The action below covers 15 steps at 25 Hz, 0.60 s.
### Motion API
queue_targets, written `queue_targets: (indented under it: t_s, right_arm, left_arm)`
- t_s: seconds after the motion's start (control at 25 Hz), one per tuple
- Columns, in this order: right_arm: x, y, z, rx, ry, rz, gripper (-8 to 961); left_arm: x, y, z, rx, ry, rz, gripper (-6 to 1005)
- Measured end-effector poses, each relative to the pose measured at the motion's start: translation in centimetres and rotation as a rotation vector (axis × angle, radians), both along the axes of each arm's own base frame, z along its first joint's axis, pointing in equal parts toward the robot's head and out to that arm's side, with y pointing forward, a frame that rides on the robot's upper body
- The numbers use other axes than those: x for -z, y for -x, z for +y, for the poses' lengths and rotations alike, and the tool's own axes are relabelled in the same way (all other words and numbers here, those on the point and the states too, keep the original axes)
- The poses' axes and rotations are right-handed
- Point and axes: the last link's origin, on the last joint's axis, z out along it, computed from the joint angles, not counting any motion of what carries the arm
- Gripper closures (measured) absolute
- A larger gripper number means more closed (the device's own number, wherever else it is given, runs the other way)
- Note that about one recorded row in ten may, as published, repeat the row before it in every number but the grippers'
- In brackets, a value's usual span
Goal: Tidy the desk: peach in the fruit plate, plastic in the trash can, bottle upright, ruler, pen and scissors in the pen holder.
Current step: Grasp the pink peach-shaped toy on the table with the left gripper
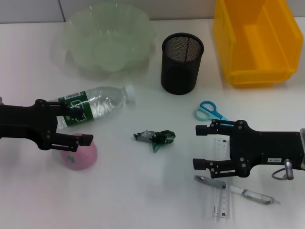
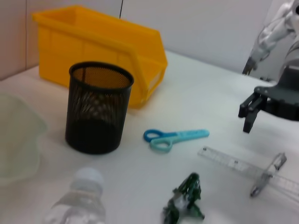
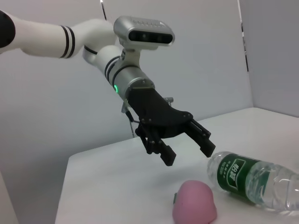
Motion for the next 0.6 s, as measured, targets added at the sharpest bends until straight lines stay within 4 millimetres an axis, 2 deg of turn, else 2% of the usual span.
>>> queue_targets:
  t_s: [0.28,0.6]
  right_arm:
    - [0.1,0.0,0.0,0.004,0.001,0.001,134]
    - [0.2,0.0,-0.1,0.005,0.001,0.002,135]
  left_arm:
    - [-0.2,0.1,0.4,-0.009,0.022,0.078,173]
    - [0.5,0.0,1.3,-0.034,0.073,0.210,173]
